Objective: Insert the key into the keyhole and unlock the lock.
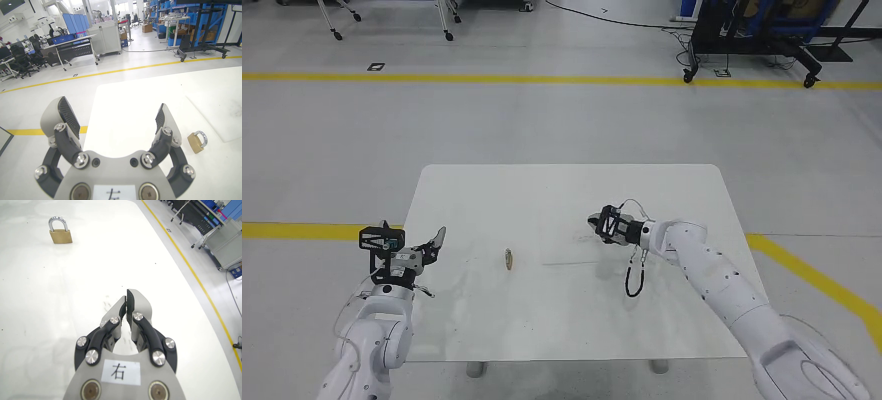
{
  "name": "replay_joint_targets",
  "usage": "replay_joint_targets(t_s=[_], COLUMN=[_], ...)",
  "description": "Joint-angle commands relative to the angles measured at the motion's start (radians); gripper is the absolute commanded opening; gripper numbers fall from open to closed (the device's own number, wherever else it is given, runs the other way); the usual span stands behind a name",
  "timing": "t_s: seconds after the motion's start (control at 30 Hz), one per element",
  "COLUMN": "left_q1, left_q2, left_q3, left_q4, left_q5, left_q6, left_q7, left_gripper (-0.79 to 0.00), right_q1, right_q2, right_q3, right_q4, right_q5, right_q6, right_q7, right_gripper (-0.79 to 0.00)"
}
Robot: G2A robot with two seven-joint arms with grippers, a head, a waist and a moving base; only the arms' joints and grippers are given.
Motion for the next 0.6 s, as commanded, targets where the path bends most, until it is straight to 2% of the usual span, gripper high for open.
replay_joint_targets(t_s=[0.0, 0.37, 0.47, 0.57], left_q1=[0.000, 0.000, 0.000, 0.000], left_q2=[0.000, 0.000, 0.000, 0.000], left_q3=[0.000, 0.000, 0.000, 0.000], left_q4=[0.000, 0.000, 0.000, 0.000], left_q5=[0.000, 0.000, 0.000, 0.000], left_q6=[0.000, 0.000, 0.000, 0.000], left_q7=[0.000, 0.000, 0.000, 0.000], left_gripper=[0.000, 0.000, 0.000, 0.000], right_q1=[-0.065, -0.065, -0.085, -0.100], right_q2=[0.026, 0.026, 0.028, 0.038], right_q3=[0.057, 0.057, 0.078, 0.110], right_q4=[-0.116, -0.116, -0.105, -0.074], right_q5=[-0.004, -0.004, 0.065, 0.115], right_q6=[-0.024, -0.024, -0.037, -0.108], right_q7=[0.015, 0.015, -0.063, -0.222], right_gripper=[-0.785, -0.785, -0.785, -0.785])
